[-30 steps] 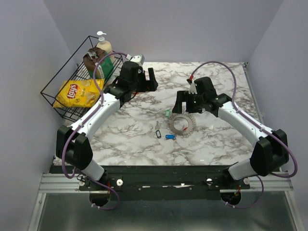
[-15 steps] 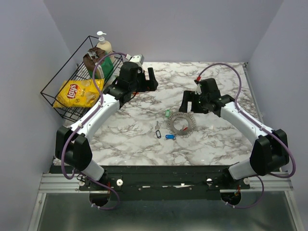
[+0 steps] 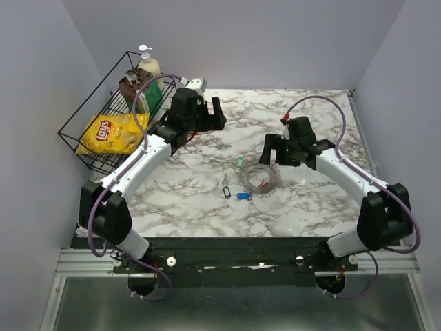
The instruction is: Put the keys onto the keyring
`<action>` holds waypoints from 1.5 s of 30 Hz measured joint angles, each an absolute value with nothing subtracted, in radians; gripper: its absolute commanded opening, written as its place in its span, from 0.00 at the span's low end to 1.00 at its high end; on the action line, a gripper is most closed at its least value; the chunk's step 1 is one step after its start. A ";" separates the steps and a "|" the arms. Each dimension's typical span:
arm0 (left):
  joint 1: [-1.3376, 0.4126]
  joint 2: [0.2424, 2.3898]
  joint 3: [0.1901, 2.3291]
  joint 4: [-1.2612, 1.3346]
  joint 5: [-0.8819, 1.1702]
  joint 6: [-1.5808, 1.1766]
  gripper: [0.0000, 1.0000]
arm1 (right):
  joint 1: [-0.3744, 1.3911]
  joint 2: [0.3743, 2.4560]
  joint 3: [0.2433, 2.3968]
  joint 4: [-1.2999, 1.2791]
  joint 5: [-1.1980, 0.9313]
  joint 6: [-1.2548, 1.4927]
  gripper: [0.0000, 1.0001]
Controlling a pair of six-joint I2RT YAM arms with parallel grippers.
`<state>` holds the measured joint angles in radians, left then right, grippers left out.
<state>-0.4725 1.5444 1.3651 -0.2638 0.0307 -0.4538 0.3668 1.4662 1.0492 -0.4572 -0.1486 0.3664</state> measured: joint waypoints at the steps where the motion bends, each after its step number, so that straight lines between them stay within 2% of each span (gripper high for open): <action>1: -0.472 1.544 1.365 -0.263 0.035 -0.453 0.99 | 0.366 1.466 1.044 -0.457 -0.147 0.366 0.99; 8: -0.472 1.544 1.357 -0.232 0.097 -0.449 0.99 | 0.366 1.461 0.979 -0.456 -0.134 0.365 0.99; 20: -0.471 1.573 1.334 -0.138 0.271 -0.482 0.99 | 0.367 1.404 0.887 -0.458 -0.134 0.346 0.93; 27: -0.471 1.597 1.299 -0.109 0.376 -0.511 0.99 | 0.437 1.397 0.862 -0.476 -0.096 0.344 0.93; 34: -0.471 1.582 1.150 -0.078 0.396 -0.524 0.98 | 0.572 1.414 0.889 -0.517 -0.024 0.347 0.91; 45: -0.474 1.473 0.963 -0.051 0.350 -0.533 0.96 | 0.623 1.497 0.932 -0.509 -0.009 0.350 0.82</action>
<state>-0.4740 1.4734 0.9630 -0.0509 0.3504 -0.5331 0.6231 1.4967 0.9318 -0.5087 -0.0090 0.3504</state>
